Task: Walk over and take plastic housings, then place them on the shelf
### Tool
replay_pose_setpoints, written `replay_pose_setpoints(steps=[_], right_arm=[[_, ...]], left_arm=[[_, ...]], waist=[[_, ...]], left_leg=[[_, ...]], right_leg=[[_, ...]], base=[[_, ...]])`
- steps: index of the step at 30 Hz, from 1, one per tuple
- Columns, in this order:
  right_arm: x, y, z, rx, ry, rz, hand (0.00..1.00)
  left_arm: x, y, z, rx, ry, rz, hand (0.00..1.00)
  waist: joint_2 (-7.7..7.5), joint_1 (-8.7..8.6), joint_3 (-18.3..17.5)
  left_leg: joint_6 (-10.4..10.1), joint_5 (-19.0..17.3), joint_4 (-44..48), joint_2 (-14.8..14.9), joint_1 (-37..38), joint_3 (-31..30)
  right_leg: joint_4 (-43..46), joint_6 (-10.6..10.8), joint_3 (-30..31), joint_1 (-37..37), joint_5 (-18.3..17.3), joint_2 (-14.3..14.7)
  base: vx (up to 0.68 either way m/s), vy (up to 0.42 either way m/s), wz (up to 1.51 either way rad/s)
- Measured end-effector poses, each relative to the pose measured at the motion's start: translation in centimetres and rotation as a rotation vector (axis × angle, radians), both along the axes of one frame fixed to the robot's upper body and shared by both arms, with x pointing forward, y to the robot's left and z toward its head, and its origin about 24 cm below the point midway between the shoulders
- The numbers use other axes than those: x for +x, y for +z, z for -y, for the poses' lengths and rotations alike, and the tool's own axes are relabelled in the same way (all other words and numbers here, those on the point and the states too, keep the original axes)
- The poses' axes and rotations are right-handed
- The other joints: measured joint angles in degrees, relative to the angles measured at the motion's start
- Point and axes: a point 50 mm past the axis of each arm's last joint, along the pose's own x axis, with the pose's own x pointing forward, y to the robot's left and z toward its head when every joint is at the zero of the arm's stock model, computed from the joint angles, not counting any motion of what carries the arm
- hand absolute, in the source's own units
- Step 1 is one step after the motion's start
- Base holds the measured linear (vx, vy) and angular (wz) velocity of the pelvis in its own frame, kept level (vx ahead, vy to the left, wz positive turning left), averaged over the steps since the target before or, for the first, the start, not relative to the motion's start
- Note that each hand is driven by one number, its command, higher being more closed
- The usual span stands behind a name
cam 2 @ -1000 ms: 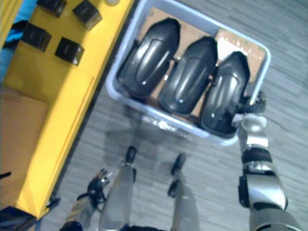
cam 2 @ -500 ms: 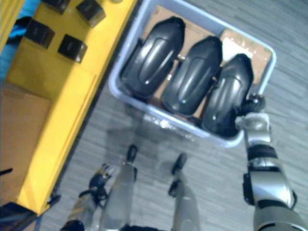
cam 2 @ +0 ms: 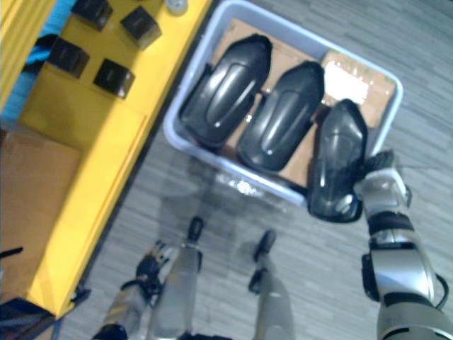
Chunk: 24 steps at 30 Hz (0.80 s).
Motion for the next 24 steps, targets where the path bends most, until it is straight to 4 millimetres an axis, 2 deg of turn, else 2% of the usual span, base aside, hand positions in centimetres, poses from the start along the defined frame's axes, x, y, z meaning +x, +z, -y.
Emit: replay_pose_setpoints(steps=[8, 11, 15, 20, 22, 24], right_arm=[[-0.3, -0.3, 0.3, -0.019, -0.035, 0.02, 1.0], [-0.6, -0.4, 0.5, 0.002, -0.077, 0.106, 1.0], [-1.2, 0.7, 1.3, 0.016, -0.17, 0.288, 1.0], [-3.4, 2.6, 2.6, -0.039, -0.24, 0.506, 1.0], [-4.4, 2.0, 2.7, -0.046, -0.258, 0.532, 1.0], [-5.5, 0.4, 1.8, -0.023, -0.282, 0.562, 1.0]], left_arm=[[-0.4, -0.2, -0.1, 0.006, 0.009, -0.006, 0.0], [-0.8, -0.2, -0.3, 0.012, 0.017, 0.002, 0.0], [-1.0, 0.4, -0.8, 0.059, 0.024, 0.041, 0.0], [-0.7, 2.8, -1.3, 0.096, 0.141, 0.142, 0.0], [-0.5, 4.5, -1.7, 0.095, 0.204, 0.209, 0.0], [-0.2, 7.8, -2.6, 0.102, 0.3, 0.344, 0.0]], waist=[[-0.45, 0.07, -0.5], [-0.54, -0.28, -0.6], [-0.67, -1.1, -0.7], [-0.87, -1.74, -1.6], [-1.18, -2.36, -4.5], [-1.38, -2.61, -6.4]], left_leg=[[-0.4, 1.6, -2.5, 0.1, 2.1, 0.1], [-0.3, 1.7, -3.4, 0.0, 4.5, 0.2], [-0.2, 2.4, -6.2, -0.2, 8.1, 0.2], [-0.3, 4.4, -11.7, -0.3, 14.1, 0.6], [-0.2, 5.2, -13.8, -0.4, 14.6, 0.4], [-0.4, 5.6, -16.4, -0.4, 18.5, 0.3]], right_leg=[[0.0, -0.1, 0.0, 0.8, 0.0, 0.0], [-0.3, -0.1, 0.0, 2.9, 0.0, -0.1], [-1.9, -0.1, -0.1, 6.1, 0.0, -0.2], [-4.0, 0.2, -0.3, 10.2, 0.1, -0.3], [-4.9, 0.3, -1.1, 10.4, 0.2, -0.4], [-6.5, 0.6, -1.6, 14.0, 0.1, -0.3]], base=[[0.0, 0.0, 0.0], [0.0, 0.0, 0.0], [-0.01, -0.011, 0.04], [0.04, -0.019, 0.02], [0.11, -0.021, 0.12], [0.14, -0.017, 0.08]])
